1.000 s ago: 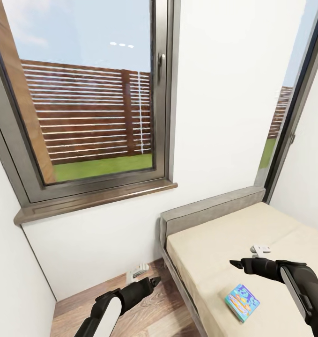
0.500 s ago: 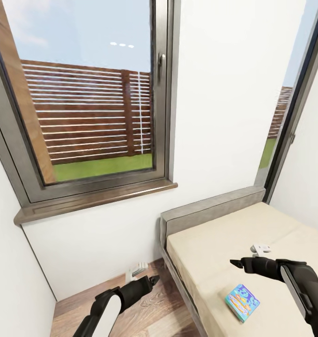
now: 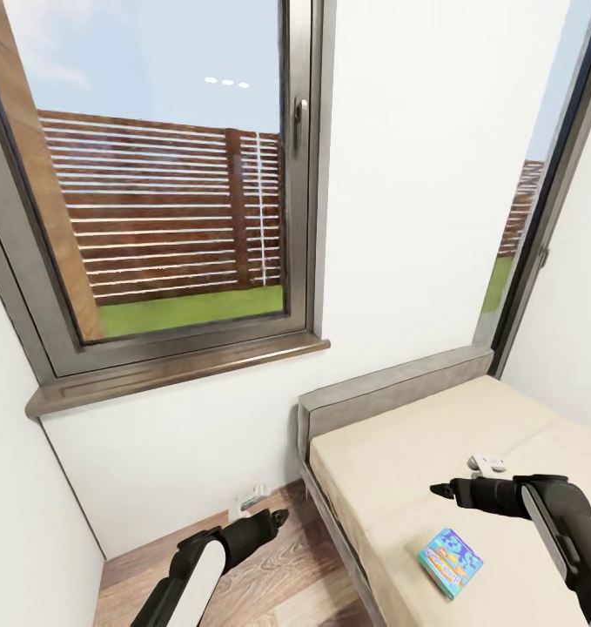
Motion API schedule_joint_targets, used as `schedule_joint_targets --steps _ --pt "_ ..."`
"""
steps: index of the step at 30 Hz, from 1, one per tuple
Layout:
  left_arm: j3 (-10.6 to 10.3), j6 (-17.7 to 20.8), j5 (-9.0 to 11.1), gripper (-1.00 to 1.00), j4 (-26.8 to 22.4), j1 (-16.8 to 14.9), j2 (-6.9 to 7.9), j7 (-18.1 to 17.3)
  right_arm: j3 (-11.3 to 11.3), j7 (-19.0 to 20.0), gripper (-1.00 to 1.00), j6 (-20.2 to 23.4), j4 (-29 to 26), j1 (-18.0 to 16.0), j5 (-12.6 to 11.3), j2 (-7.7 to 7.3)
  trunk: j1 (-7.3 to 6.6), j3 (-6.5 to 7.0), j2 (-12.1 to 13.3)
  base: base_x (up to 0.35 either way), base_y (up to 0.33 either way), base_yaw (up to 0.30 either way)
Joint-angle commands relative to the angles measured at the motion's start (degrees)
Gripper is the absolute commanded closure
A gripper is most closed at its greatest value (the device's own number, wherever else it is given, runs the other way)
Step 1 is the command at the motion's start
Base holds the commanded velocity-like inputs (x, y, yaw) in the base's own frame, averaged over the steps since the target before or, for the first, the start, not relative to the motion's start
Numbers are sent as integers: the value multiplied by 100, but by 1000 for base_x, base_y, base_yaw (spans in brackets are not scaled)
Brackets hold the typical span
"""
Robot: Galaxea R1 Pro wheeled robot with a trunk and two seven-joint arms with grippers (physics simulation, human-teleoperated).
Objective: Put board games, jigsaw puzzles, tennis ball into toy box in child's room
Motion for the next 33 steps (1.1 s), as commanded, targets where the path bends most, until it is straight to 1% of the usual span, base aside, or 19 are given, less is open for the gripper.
schedule_joint_targets --steps 1,3,6,8,11,12,13,15,16,18,19,24,28,31,33 --pt "-5 16 62 -100 -8 -3 0 54 -7 19 -100 35 -3 -5 -1 0 0 -11 -4 0 0 0" --pt "1 18 77 -100 -1 -11 -3 109 -5 16 -100 198 95 -92 8 -2 0 -23 -4 0 0 0" --pt "3 19 85 -100 2 -14 -6 131 -5 17 -100 256 183 -147 11 -2 0 -42 -4 0 0 0" --pt "3 27 104 -100 7 -24 -9 166 -4 18 -100 338 422 -274 15 -7 0 -57 -4 0 0 0" --pt "3 35 117 -100 10 -39 -9 178 -3 18 -100 363 567 -351 17 -8 0 -81 -4 0 0 0" --pt "3 43 130 -100 14 -59 -7 188 -1 18 -100 378 724 -437 20 -9 0 -90 -4 0 0 0" --pt "3 43 130 -100 14 -59 -7 188 -1 18 -100 378 724 -437 20 -9 0 -98 -4 0 0 0" --pt "6 65 149 -100 29 -101 -3 203 3 19 -100 392 1052 -616 26 -11 0 -115 -4 0 0 0" --pt "6 65 149 -100 29 -101 -3 203 3 19 -100 392 1052 -616 26 -11 0 -124 -4 0 0 0" --pt "8 104 162 -100 74 -138 -1 207 11 19 -100 397 1353 -760 31 -15 0 -142 -4 0 0 0" --pt "8 104 162 -100 74 -138 -1 207 11 19 -100 397 1353 -760 31 -15 0 -151 -4 0 0 0" --pt "14 179 194 -100 182 -192 0 198 30 19 -100 390 1773 -941 38 -17 0 -197 -4 0 0 0" --pt "19 199 208 -100 192 -202 -2 209 37 22 -100 388 1849 -973 37 -16 0 -234 -4 0 0 0" --pt "21 221 258 -100 196 -209 -5 216 42 24 -100 387 1895 -993 35 -15 0 -262 -4 0 0 0" --pt "21 238 394 -100 199 -214 -7 224 45 26 -100 386 1929 -1007 36 -15 0 -281 -4 0 0 0"
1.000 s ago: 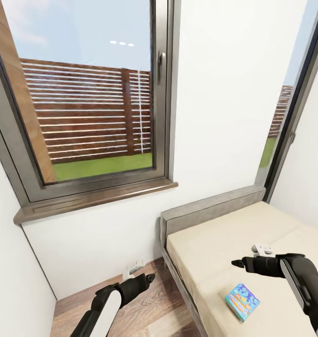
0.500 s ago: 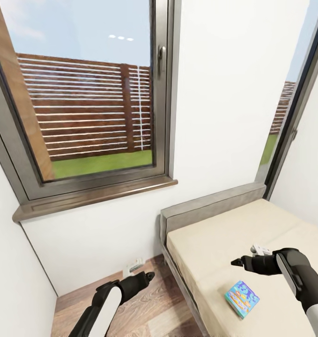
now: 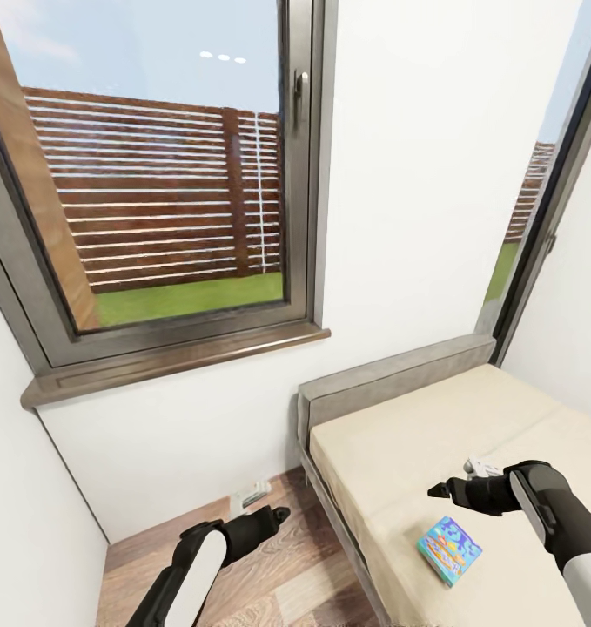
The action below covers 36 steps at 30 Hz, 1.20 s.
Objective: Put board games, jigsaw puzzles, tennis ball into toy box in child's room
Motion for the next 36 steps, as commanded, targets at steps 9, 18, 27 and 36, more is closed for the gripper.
schedule_joint_targets --steps 9,18,27,36 --pt "-13 44 858 -100 53 -106 14 459 2 -4 -100 11 965 -514 19 30 88 -163 -164 0 0 0" --pt "-25 45 891 -100 59 -129 11 487 -26 -414 -100 -398 1805 -876 22 -22 285 -410 -525 0 0 0" --pt "-52 45 894 -100 24 -131 14 494 -49 -681 -100 -445 1891 -910 -8 -155 285 -495 -525 0 0 0" --pt "-67 45 889 -100 6 -131 15 482 -60 -759 -100 -474 1908 -953 -18 -243 285 -579 -525 0 0 0"
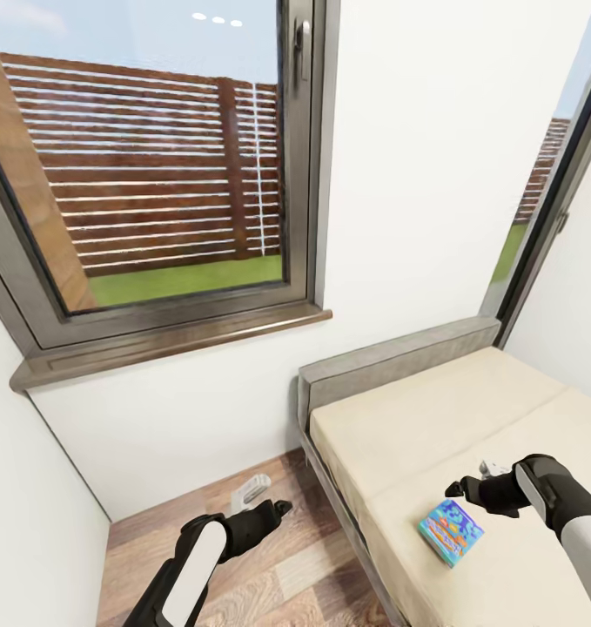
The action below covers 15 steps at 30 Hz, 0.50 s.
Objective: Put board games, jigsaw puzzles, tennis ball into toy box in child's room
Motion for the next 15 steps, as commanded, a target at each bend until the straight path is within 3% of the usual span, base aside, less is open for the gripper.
schedule_joint_targets --steps 1,15 --pt "-9 8 57 -100 -10 -1 0 53 -26 4 -100 30 -3 -18 -1 -18 0 -16 -3 0 0 0" --pt "-27 0 28 -100 -8 5 1 78 -39 -24 -100 14 2 -69 -8 -101 0 -148 -3 0 0 0"
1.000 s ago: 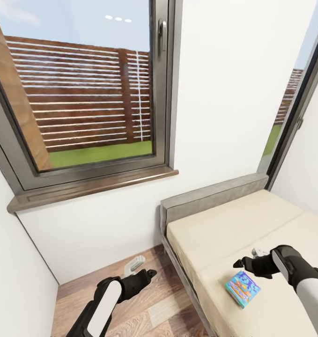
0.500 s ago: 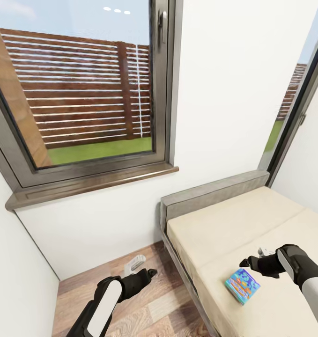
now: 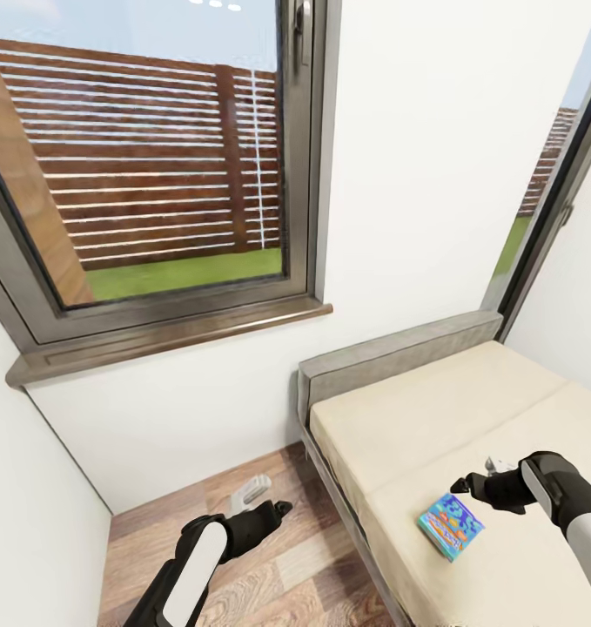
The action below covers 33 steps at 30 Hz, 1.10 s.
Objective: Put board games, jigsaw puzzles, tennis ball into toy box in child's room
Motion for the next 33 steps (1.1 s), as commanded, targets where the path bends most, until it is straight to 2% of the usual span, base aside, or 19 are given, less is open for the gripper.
schedule_joint_targets --steps 1,33 --pt "-5 8 60 -100 -8 -3 0 55 -25 10 -100 32 -5 -5 0 -1 0 -15 -3 0 0 0" --pt "-16 2 55 -100 29 -2 0 32 -27 9 -100 26 -9 -19 -1 -40 0 -317 -3 0 0 0"
